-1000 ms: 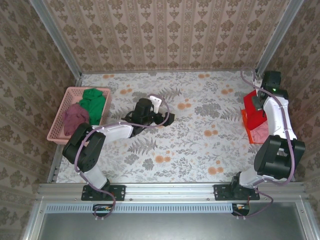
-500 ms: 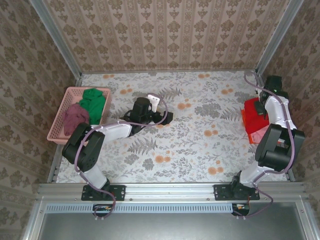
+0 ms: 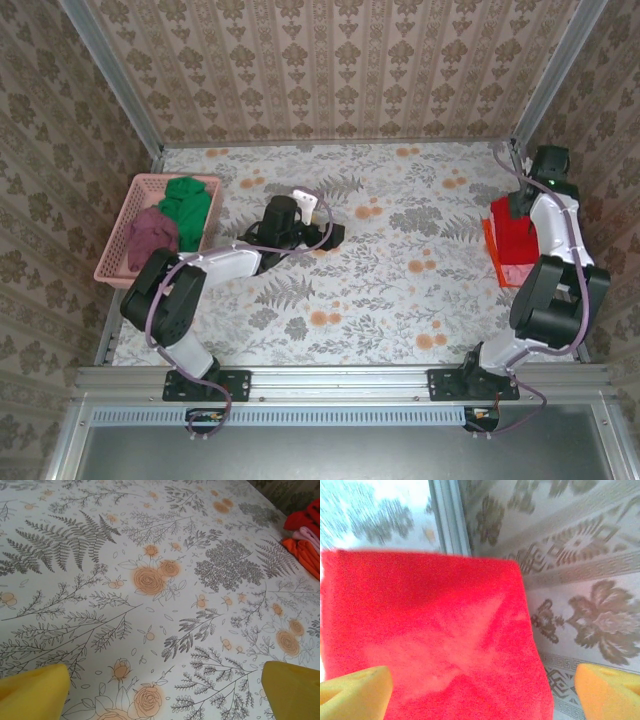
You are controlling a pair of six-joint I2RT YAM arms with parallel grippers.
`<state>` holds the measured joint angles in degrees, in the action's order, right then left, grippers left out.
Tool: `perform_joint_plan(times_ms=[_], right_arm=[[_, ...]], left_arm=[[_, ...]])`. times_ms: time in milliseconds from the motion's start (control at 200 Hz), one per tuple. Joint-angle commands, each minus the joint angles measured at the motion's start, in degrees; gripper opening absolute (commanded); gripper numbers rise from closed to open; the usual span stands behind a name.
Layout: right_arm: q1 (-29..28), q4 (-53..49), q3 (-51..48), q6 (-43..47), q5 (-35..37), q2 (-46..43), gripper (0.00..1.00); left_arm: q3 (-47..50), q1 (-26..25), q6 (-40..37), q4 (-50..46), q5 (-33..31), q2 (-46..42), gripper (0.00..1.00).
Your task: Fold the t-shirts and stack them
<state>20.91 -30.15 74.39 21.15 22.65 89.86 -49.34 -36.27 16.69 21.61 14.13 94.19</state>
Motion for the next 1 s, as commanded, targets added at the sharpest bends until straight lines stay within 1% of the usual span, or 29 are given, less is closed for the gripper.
perform_joint_plan(times_ms=[0,55,140,280,445,580,645,725,775,790,890,905,995], right_arm=[[-2.5,1.5,-2.1,-8.5,-4.3,-2.8,0.94],[-3.1,1.8,-3.2,-11.1,-8.4,-2.7,0.95],[-3.1,3.7,-5.7,-14.6,-13.5,-2.2,1.00],[0.1,4.4,-7.8,-20.4,-14.9,0.1,1.00],[5.2,2.8,-8.6,-26.9,-15.3,4.7,1.00],[8.2,5.2,-10.9,-29.1,-20.9,4.7,1.00],[8.2,6.2,-11.8,-29.4,-21.8,3.2,1.00],[7.9,8.3,-13.6,-29.6,-24.1,-0.7,1.00],[7.4,10.0,-14.9,-29.2,-24.5,-3.8,1.00],[7.2,10.4,-15.3,-29.0,-24.6,-4.7,1.00],[4.3,14.4,-18.4,-27.7,-26.0,-9.7,1.00],[3.8,15.3,-19.0,-27.7,-26.1,-11.6,1.00],[-0.7,21.1,-23.2,-26.5,-28.1,-16.2,1.00]], left_arm=[[0.6,0.4,-0.1,1.5,-0.4,-1.7,1.00],[0.5,0.4,0.1,1.5,-0.4,-1.6,1.00],[0.7,0.4,0.4,1.6,-0.5,-1.8,1.00],[2.0,0.5,-1.1,1.2,-2.4,-3.3,1.00],[2.6,1.8,-3.7,-3.7,-4.5,-7.3,1.00],[3.9,4.4,-3.7,-7.1,-5.7,-11.7,1.00],[5.3,6.6,-2.6,-8.1,-5.5,-14.0,1.00],[8.0,9.2,-1.8,-7.6,-6.2,-17.3,1.00],[9.6,9.8,-2.2,-7.6,-7.2,-19.4,1.00],[10.0,11.5,-2.3,-7.6,-7.7,-20.0,1.00],[11.1,13.7,-4.8,-9.6,-10.5,-23.5,1.00],[11.2,13.9,-5.3,-10.1,-10.9,-23.8,1.00],[11.4,15.4,-8.8,-11.7,-14.2,-25.7,1.00]])
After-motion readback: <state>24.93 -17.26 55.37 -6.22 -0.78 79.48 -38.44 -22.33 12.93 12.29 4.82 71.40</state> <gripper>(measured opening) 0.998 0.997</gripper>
